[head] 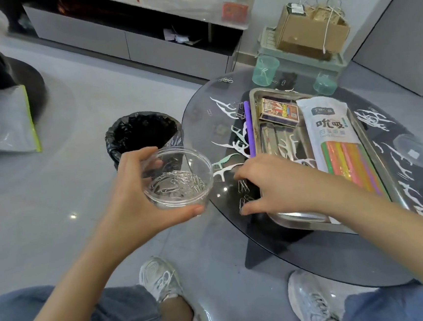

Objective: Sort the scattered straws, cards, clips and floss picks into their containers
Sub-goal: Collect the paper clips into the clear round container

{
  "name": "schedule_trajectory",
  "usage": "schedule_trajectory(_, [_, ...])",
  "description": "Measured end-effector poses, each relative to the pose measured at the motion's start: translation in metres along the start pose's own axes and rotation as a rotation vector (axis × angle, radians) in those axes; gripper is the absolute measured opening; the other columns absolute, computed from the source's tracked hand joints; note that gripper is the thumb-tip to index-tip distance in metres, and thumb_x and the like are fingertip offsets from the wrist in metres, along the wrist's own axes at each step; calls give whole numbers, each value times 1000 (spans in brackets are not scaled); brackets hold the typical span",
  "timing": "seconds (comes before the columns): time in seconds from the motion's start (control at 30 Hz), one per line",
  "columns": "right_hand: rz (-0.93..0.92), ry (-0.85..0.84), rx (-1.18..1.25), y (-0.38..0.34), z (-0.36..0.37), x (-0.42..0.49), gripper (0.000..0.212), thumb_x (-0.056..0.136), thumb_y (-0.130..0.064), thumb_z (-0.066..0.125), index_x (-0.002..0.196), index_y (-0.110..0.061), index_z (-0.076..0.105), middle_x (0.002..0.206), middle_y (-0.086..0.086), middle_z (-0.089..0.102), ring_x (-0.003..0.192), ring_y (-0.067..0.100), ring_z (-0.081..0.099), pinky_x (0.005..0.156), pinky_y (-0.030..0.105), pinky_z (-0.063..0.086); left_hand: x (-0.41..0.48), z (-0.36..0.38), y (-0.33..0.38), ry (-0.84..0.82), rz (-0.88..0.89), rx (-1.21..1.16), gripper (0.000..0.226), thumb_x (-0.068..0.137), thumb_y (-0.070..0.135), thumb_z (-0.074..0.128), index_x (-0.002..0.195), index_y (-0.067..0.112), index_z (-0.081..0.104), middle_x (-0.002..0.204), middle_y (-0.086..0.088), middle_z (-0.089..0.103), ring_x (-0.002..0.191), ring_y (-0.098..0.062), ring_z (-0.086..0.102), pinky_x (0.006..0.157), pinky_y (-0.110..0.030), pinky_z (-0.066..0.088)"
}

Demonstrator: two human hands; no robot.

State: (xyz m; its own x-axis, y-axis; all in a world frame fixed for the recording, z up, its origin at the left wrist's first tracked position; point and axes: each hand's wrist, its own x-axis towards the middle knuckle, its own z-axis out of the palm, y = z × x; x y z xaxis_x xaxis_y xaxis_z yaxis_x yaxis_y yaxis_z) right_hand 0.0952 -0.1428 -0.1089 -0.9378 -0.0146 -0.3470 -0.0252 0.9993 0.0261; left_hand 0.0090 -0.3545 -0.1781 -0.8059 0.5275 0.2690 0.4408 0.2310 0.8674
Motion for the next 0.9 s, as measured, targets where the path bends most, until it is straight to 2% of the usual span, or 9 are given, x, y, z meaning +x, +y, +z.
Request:
schedule_trajectory(0.13, [-45,-112,-217,-12,3,12,37,79,-40,66,93,-13,46,84,-2,40,66,10,34,85,37,32,-11,-1,-6,-51,-21,91,107,41,69,77,129,23,38,124,1,50,113,8,46,89,0,34])
schedule_trajectory(0.2, [-49,-120,-252,-17,3,17,35,78,-35,66,87,-15,39,76,-4,30,60,7,24,82,37,31,-13,-1,-8,-103,-27,119,104,38,69,75,126,27,37,122,6,48,112,14,43,88,2,31])
schedule_trajectory(0.27, [-50,-101,-260,-16,2,23,31,80,-30,63,88,-15,37,75,-5,28,63,12,27,85,38,35,-14,-2,-11,-163,-19,165,104,38,71,73,126,27,39,120,10,46,109,18,41,87,4,29])
schedule_trajectory(0.33, [-48,-73,-224,-14,2,26,25,83,-25,60,99,-12,46,87,0,41,74,17,37,86,37,40,-14,-3,-13,-228,0,231,109,39,74,71,130,21,41,120,14,43,106,14,41,87,5,25])
schedule_trajectory(0.43, [-28,-40,-140,-11,5,29,25,85,-16,56,108,-10,51,107,8,52,84,24,52,72,31,42,-17,2,-19,-314,-8,313,112,43,68,77,136,19,37,124,16,38,110,7,35,88,7,18])
schedule_trajectory(0.63, [-36,48,-107,-9,12,26,10,83,-11,51,93,-10,51,95,6,47,63,17,34,59,29,30,-26,40,-22,-340,-88,240,112,55,47,87,142,11,26,133,7,33,127,-4,33,95,-4,21])
schedule_trajectory(0.7, [-35,91,-94,-7,15,24,10,84,-7,47,93,-9,51,94,5,46,62,16,33,60,31,32,-26,49,-20,-335,-103,186,116,55,46,87,145,10,22,134,7,32,128,-2,32,97,-3,20])
schedule_trajectory(0.8, [-15,165,-58,-5,18,21,16,88,-3,44,99,-9,55,101,6,50,77,24,50,71,38,46,-25,53,-17,-339,-78,151,121,54,45,89,147,10,19,132,8,31,125,0,31,96,1,18])
schedule_trajectory(0.9, [-31,326,63,-6,17,13,16,88,-2,48,95,-6,62,100,6,55,84,26,57,77,41,47,-25,55,-16,-325,-68,127,120,53,43,89,146,10,21,131,10,29,124,1,32,98,-2,21])
